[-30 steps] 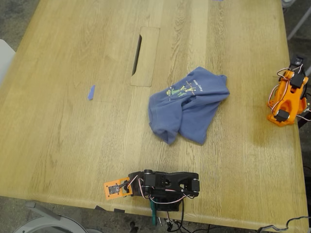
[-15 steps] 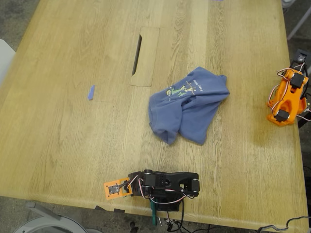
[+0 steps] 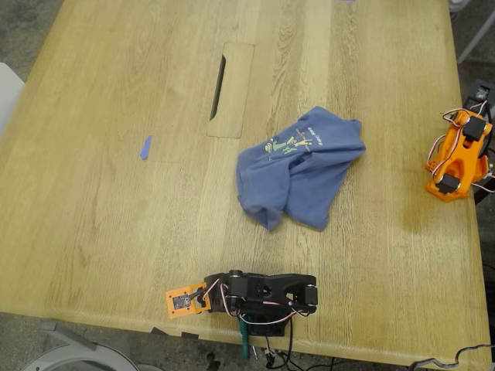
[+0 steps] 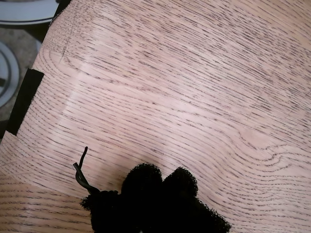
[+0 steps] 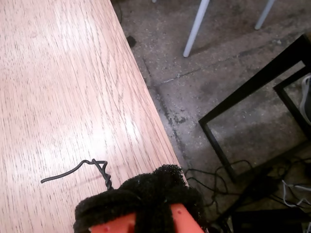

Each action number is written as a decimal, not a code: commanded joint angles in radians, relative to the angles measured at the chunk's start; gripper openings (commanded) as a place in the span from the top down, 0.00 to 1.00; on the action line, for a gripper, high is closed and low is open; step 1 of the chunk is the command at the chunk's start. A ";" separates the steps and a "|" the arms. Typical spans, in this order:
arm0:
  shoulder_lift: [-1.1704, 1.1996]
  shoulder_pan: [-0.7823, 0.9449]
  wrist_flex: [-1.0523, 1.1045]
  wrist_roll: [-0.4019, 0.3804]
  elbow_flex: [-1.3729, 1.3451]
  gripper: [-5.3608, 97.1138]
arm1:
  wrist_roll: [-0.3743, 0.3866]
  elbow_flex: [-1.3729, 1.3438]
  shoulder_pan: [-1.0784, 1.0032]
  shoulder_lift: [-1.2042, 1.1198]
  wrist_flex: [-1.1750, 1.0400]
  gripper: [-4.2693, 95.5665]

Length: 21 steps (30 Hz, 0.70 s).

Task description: Fold a T-shirt

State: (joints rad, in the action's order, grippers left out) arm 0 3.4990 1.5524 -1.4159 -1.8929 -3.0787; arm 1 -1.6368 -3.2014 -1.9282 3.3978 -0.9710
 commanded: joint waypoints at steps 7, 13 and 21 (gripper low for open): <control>0.110 -0.003 -0.012 0.005 0.012 0.95 | -0.025 -0.067 -0.046 0.009 0.038 0.92; 0.110 -0.003 -0.012 0.005 0.012 0.95 | -0.044 -0.067 -0.017 0.009 0.008 0.92; 0.110 -0.003 -0.012 0.005 0.012 0.95 | -0.172 -0.067 -0.046 0.009 -0.055 0.92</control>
State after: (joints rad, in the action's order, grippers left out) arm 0 3.4990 1.5524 -1.4159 -1.8929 -3.0787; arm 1 -1.7825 -3.2014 -1.9604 3.3978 -1.0186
